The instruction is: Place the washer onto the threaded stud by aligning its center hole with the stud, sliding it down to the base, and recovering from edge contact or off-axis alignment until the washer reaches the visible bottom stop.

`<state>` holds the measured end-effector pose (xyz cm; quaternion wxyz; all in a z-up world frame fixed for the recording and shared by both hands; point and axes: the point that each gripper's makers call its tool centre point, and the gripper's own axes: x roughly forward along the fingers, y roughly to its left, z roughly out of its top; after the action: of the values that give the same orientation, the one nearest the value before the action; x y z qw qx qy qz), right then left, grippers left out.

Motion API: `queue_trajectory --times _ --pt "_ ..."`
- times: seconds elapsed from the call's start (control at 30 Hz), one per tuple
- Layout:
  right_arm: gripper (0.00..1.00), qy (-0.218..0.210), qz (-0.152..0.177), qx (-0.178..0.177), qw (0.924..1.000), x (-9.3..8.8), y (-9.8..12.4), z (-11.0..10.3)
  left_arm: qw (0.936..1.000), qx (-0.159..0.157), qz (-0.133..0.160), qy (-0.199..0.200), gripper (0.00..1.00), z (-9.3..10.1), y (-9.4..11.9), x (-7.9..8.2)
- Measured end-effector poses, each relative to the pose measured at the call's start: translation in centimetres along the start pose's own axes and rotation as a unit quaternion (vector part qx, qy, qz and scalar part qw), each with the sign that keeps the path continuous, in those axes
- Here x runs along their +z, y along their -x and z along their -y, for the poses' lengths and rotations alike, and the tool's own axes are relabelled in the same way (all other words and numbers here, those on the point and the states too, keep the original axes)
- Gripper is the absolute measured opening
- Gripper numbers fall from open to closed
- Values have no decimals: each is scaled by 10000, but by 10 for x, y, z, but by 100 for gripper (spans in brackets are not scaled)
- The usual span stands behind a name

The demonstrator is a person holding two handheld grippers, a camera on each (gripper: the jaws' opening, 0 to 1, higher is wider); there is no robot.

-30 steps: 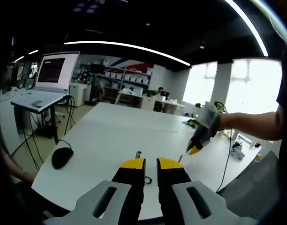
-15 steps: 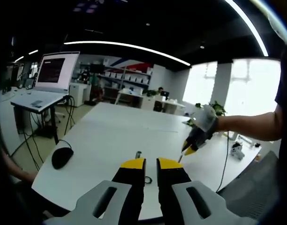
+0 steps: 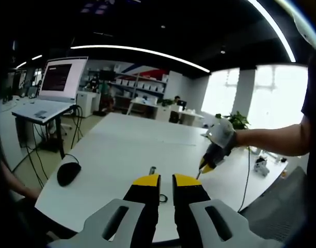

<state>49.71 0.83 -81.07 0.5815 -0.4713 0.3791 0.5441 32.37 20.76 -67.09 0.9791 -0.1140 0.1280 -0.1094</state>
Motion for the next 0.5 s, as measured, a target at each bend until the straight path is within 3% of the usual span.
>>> queue_trajectory --times 0.5 --pt "14 -9 -147 203 9997 -5 -23 -3 10000 29 -4 9 7 -1 0 0"
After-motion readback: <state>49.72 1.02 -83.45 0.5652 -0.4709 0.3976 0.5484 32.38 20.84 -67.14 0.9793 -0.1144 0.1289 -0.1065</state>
